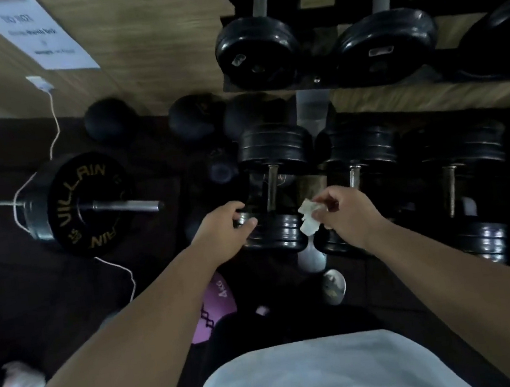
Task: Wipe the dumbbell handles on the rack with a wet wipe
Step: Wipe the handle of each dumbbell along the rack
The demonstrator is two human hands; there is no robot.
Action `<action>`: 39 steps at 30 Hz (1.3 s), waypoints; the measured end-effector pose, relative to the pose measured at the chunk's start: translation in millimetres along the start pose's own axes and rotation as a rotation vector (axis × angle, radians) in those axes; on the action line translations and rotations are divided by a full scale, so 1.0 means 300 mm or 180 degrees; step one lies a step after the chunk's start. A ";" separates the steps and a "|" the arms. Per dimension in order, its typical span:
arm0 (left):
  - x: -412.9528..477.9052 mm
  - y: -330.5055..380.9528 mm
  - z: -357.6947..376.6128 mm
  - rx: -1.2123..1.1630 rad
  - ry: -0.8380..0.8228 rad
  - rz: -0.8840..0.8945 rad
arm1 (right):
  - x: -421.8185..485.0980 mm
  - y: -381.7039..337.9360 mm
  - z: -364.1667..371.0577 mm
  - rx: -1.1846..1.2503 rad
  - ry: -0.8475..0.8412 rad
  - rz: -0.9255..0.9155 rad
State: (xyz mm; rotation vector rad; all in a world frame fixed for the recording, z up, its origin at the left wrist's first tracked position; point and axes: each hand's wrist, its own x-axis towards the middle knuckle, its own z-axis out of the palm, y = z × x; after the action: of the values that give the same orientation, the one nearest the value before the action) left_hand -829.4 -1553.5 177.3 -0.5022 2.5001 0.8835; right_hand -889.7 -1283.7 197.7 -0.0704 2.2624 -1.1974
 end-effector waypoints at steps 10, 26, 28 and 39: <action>0.228 -0.081 0.138 0.0119 -0.0265 -0.0144 | 0.134 0.106 0.107 0.0361 0.0300 0.0458; 0.297 -0.178 0.383 -0.1069 0.0797 -0.0345 | 0.579 0.131 0.342 0.0002 0.0893 0.0030; 0.301 -0.183 0.389 -0.1069 0.0847 -0.0303 | 0.623 0.132 0.368 -0.0018 0.1047 -0.0045; 0.312 -0.207 0.401 -0.0962 0.0905 -0.0206 | 0.649 0.189 0.398 -0.0841 -0.0018 -0.0328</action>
State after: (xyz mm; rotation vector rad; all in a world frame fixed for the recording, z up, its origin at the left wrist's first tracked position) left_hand -844.8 -1537.4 14.3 -0.8564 2.5907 1.2491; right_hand -979.3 -1397.2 12.2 -0.2938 2.4245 -0.9395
